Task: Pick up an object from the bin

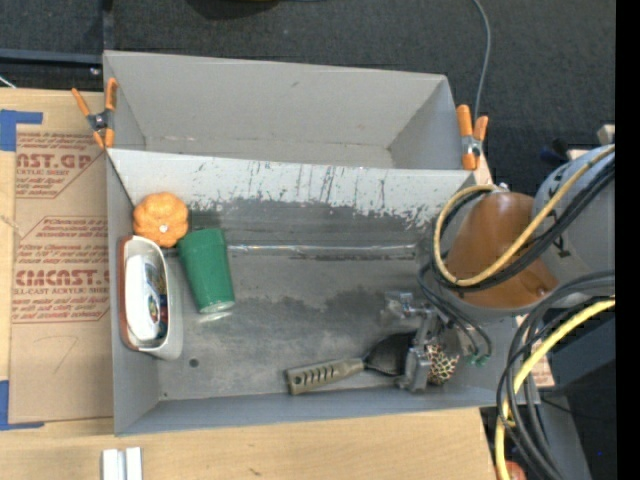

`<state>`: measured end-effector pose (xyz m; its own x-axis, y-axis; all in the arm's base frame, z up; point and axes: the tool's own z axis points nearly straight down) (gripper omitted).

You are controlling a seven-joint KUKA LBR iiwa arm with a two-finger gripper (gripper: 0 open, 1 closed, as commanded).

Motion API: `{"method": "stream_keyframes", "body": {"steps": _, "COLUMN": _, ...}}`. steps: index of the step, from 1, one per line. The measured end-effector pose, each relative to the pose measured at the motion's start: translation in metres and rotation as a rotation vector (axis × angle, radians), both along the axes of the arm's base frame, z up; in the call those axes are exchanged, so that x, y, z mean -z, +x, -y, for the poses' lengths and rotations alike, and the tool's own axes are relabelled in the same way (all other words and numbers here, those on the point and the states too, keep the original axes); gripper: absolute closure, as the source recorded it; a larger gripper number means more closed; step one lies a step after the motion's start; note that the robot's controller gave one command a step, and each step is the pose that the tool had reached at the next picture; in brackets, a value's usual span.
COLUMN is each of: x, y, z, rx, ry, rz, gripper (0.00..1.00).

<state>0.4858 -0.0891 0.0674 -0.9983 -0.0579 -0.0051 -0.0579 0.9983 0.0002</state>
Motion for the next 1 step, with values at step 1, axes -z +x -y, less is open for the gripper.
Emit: {"method": "stream_keyframes", "body": {"steps": 1, "x": -0.0862, "y": -0.0048, "z": -0.0019, "rx": 0.037, "ry": -0.002, "rz": 0.004, "gripper": 0.00}}
